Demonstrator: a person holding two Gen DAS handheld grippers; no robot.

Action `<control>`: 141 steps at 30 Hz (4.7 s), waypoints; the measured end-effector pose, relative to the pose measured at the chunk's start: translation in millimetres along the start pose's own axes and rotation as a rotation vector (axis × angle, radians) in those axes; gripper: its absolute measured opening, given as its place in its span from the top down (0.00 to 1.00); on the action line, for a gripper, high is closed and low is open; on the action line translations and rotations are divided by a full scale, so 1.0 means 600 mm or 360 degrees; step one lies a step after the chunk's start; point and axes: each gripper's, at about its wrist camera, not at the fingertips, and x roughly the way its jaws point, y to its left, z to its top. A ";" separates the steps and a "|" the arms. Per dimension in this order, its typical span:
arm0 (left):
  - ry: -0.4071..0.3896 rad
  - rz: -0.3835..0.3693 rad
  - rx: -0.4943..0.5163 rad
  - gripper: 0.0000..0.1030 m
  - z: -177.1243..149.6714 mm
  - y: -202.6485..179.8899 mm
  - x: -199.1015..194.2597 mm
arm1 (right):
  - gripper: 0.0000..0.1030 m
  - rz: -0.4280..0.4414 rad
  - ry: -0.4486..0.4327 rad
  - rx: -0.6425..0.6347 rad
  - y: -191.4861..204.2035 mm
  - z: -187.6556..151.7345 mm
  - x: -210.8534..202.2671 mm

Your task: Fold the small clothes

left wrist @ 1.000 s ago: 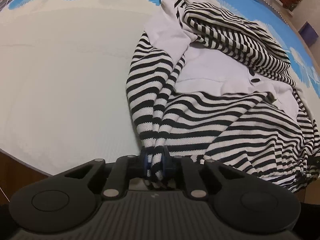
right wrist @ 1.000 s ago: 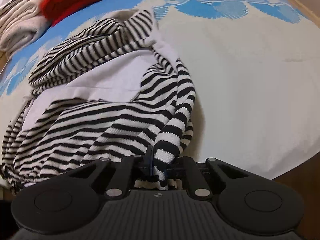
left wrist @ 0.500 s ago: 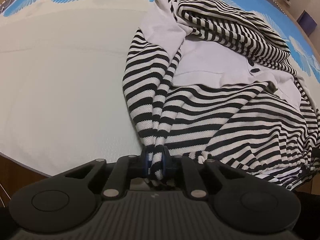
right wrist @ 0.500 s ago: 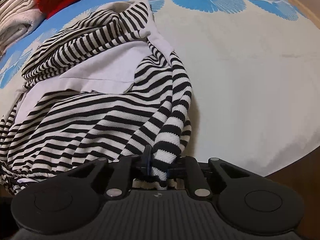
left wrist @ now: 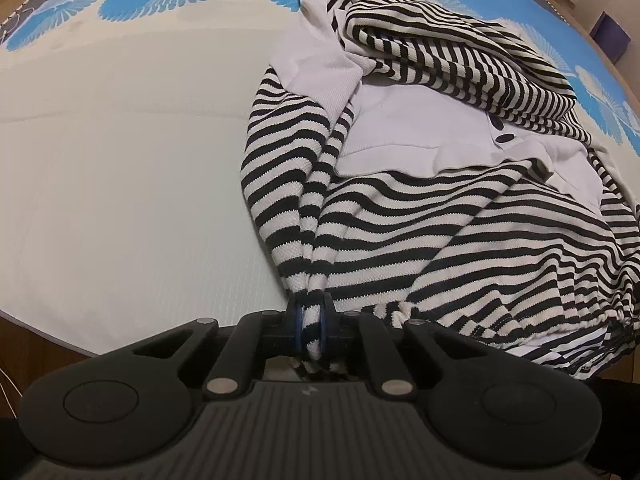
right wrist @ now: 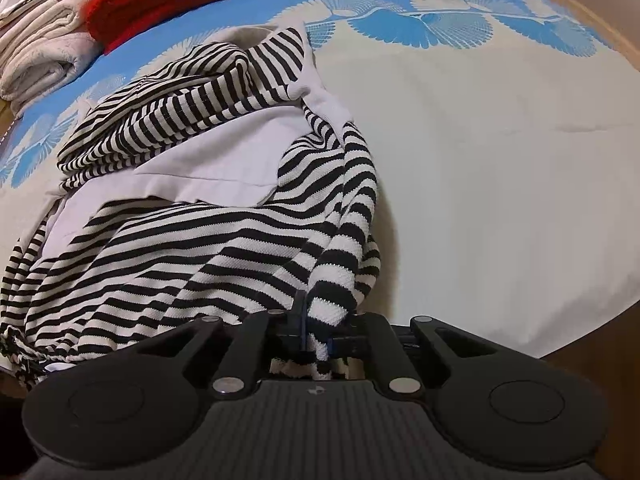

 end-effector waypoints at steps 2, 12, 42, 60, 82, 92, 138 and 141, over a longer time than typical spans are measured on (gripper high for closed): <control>0.0000 -0.0001 0.0000 0.92 0.000 0.001 0.000 | 0.92 0.0000 0.0000 0.0000 0.001 0.000 0.000; 0.0062 -0.0014 -0.0075 0.77 0.000 0.012 0.007 | 0.84 -0.0020 0.0121 0.0027 -0.001 0.000 0.021; -0.0366 -0.0442 0.0011 0.95 -0.006 0.034 -0.243 | 0.96 0.0496 -0.0442 0.0180 -0.032 0.031 -0.239; -0.0147 -0.0518 -0.0307 0.94 0.181 0.100 -0.095 | 0.96 0.0426 -0.0290 0.0376 -0.054 0.163 -0.115; -0.0222 -0.0509 -0.0518 0.61 0.236 0.149 -0.033 | 0.73 0.0249 -0.0317 0.0624 -0.079 0.238 0.016; -0.0200 -0.0357 0.0250 0.31 0.191 0.038 -0.023 | 0.62 0.0304 -0.0138 0.0097 -0.035 0.203 0.027; -0.0340 -0.0228 -0.0163 0.63 0.338 0.075 0.061 | 0.46 0.0298 -0.0096 0.0191 -0.032 0.304 0.137; -0.0286 -0.0266 -0.0137 0.48 0.336 0.067 0.074 | 0.46 0.0258 0.0000 0.0036 0.000 0.294 0.158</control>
